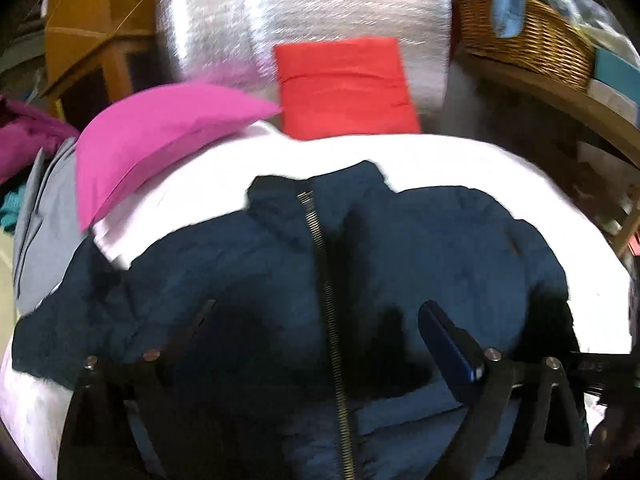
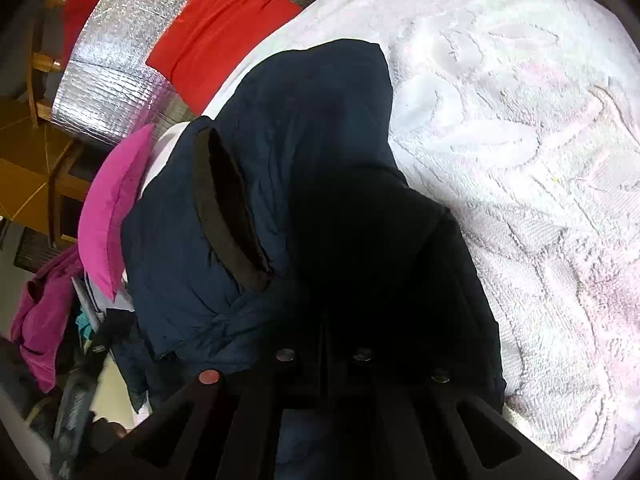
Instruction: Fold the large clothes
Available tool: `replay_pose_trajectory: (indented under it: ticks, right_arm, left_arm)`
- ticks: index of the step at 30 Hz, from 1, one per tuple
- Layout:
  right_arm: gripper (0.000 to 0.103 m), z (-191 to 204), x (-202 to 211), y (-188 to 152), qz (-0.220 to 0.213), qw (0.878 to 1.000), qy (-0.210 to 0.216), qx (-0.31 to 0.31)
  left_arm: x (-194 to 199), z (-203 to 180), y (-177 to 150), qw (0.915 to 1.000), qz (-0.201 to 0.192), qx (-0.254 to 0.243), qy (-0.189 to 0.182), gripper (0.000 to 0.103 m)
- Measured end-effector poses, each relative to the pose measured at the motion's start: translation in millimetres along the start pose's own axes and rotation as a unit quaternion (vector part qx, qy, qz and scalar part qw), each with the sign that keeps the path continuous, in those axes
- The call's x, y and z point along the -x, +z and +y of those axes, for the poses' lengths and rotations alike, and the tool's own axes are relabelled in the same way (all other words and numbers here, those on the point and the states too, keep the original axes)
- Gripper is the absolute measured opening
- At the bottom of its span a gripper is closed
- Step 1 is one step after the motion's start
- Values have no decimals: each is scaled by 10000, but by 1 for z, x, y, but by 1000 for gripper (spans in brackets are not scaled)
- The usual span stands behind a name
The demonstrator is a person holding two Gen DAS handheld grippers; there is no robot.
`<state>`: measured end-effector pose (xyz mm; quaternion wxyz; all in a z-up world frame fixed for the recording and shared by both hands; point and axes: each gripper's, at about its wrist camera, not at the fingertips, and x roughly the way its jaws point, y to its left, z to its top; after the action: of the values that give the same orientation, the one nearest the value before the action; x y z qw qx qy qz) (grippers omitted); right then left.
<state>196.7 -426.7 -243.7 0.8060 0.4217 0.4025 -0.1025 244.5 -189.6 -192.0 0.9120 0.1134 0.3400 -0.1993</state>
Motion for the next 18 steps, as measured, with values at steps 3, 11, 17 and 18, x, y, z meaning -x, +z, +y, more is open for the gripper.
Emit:
replay_pose_trajectory:
  ticks: [3,11,17,18]
  right_arm:
    - [1,13,-10,7,7,10000,-57,31]
    - [1,21,-14,6,-6,9999,-118,45]
    - [1,28,-21,6,-97,9997,-230,78]
    - [1,29,-22,6,-107,9997,-232,63]
  left_arm:
    - [-24,-26,-7,9973,193,-563,441,99]
    - [-54,-11,-10,9960,688,-35,-564,36]
    - [-36,13,-5,9935,564,440,-880,17]
    - [-34,18,-4,9921,551,558,-979,16]
